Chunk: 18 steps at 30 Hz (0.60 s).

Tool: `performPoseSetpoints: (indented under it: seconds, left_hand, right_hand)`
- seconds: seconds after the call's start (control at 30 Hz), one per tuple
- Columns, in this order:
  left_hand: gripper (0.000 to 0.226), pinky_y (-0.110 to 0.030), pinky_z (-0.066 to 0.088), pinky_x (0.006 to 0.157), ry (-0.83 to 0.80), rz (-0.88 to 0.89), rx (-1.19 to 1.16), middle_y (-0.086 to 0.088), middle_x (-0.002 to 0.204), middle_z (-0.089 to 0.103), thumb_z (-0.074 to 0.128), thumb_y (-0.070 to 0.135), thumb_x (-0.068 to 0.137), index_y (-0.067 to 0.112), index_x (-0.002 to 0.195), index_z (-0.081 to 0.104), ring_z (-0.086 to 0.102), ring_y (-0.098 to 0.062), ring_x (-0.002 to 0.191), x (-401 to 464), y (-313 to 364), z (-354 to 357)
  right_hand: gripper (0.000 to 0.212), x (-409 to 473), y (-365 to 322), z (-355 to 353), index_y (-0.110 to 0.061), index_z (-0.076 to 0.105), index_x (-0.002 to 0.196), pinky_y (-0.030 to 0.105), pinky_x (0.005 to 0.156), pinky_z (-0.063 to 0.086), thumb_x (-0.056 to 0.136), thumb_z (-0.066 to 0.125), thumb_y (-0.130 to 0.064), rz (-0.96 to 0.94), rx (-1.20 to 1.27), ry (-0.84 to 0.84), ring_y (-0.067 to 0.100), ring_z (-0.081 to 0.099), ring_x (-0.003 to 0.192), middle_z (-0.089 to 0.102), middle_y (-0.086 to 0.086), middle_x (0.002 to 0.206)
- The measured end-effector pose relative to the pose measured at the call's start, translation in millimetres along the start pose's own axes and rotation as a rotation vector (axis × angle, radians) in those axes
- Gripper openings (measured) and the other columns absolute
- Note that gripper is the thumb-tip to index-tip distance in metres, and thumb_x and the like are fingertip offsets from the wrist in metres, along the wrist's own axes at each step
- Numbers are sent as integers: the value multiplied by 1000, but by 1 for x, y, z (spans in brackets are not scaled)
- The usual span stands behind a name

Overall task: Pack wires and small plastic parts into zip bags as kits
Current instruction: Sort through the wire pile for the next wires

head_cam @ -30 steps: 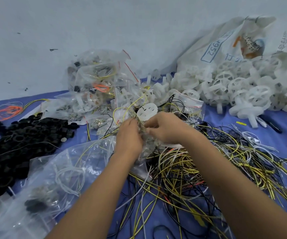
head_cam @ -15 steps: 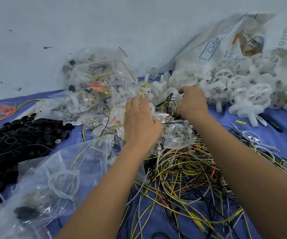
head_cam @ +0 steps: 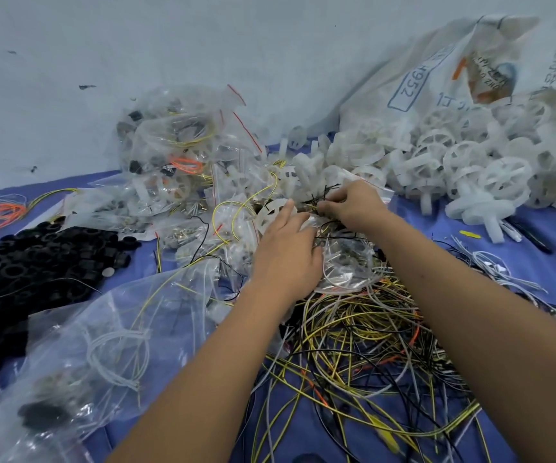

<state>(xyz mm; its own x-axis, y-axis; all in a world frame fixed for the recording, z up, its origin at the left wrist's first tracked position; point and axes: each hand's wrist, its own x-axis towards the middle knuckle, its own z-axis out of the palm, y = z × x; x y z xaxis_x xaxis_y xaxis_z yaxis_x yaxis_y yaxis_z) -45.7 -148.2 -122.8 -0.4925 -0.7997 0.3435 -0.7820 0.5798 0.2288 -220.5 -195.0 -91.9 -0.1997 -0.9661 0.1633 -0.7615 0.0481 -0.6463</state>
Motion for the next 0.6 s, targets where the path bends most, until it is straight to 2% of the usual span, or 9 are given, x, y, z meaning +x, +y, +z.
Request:
performPoseSetpoints:
  seconds: [0.07, 0.17, 0.27, 0.33, 0.43, 0.5, 0.6]
  left_hand:
    - [47, -35, 7, 126, -5, -4, -14, -1, 164, 34, 45, 36, 104, 14, 145, 53, 2, -20, 159, 0, 0, 0]
    - [45, -34, 8, 126, -10, -1, -64, -1, 162, 37, 50, 30, 102, 13, 144, 55, 3, -21, 159, 0, -1, 0]
    - [41, -35, 12, 125, -9, -18, -226, -2, 158, 44, 56, 21, 98, 13, 138, 60, 12, -21, 157, -2, -1, -4]
    - [34, -39, 27, 123, 30, -91, -393, 1, 153, 50, 59, 18, 96, 15, 129, 66, 29, -19, 151, -6, 2, -9]
    - [26, -41, 47, 108, 244, -215, -605, 5, 132, 63, 62, 14, 94, 18, 119, 69, 55, -12, 123, -13, 3, -17]
    - [29, -39, 52, 103, 339, -287, -729, 6, 127, 64, 63, 17, 97, 18, 125, 66, 59, -7, 115, -16, 2, -25]
    - [42, -36, 52, 102, 278, -336, -917, 11, 137, 57, 61, 30, 102, 25, 143, 53, 57, -2, 117, -17, 3, -39]
  right_hand:
    - [25, -3, 3, -5, -7, 79, 89, 34, 66, 45, 92, 74, -32, 17, 111, -11, 18, 55, 70, 67, 15, 72]
    - [22, -9, 2, -13, -11, 78, 86, 28, 54, 40, 94, 70, -30, 16, 200, -30, 14, 49, 55, 62, 6, 64]
    - [22, -20, -6, -20, -9, 75, 84, 23, 46, 39, 98, 65, -24, -16, 342, -9, 10, 47, 47, 70, 5, 71]
    - [24, -30, -15, -25, -8, 73, 85, 26, 47, 38, 100, 62, -22, -58, 400, 41, 12, 46, 51, 68, 2, 69]
    - [25, -48, -31, -32, -8, 72, 84, 27, 48, 34, 101, 59, -21, -109, 557, 81, 13, 45, 52, 66, -1, 65]
    - [25, -61, -43, -37, -9, 70, 84, 23, 47, 33, 103, 57, -20, -141, 707, 60, 11, 43, 50, 63, -2, 63]
    - [26, -73, -61, -46, -10, 67, 86, 19, 45, 30, 105, 53, -20, -193, 956, -49, 10, 40, 49, 59, 0, 65]
